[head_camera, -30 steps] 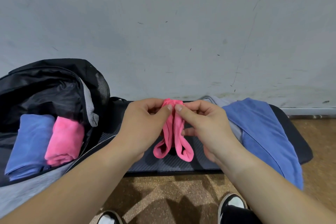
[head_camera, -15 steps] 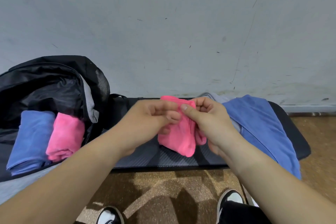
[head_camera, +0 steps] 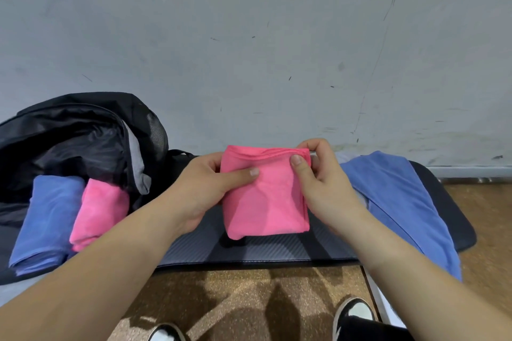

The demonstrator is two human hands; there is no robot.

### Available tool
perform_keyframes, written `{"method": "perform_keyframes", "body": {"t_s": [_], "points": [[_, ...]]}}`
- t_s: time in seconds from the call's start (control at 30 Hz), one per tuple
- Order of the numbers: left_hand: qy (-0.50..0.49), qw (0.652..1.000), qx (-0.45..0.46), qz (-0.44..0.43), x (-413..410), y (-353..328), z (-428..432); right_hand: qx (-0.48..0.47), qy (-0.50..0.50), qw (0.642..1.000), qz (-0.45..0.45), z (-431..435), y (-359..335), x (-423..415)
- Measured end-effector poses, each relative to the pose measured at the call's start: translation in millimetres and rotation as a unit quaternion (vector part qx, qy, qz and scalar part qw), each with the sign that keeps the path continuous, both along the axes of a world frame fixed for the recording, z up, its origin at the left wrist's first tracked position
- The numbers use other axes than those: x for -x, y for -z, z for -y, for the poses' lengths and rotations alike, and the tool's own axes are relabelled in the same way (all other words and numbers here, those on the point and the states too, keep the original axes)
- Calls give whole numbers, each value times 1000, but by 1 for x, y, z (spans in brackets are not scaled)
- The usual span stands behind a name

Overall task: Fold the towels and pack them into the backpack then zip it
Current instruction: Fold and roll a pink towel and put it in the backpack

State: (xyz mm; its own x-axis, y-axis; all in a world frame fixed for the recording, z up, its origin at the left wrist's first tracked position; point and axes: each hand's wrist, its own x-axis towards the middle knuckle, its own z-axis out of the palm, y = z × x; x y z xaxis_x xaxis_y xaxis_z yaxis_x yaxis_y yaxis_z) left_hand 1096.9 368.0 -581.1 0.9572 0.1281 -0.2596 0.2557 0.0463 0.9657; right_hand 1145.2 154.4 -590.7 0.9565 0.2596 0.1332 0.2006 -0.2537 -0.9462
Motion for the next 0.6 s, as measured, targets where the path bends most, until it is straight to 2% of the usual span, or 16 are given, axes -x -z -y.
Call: {"method": "perform_keyframes", "body": {"t_s": [0.07,0.17,0.33,0.5,0.6], "points": [[-46,997,-60,17,-1,6,1,51,7,998,38,-2,7,-2],[-84,984,-153,31,-3,13,3,38,4,998,40,-8,12,-1],[-62,991,-119,-8,0,2,8,36,26,998,45,-11,11,0],[-108,968,-227,11,-3,10,5,57,-14,996,64,-17,7,10],[-92,965,-246,-15,-2,9,9,96,-28,991,92,-21,6,17]]}}
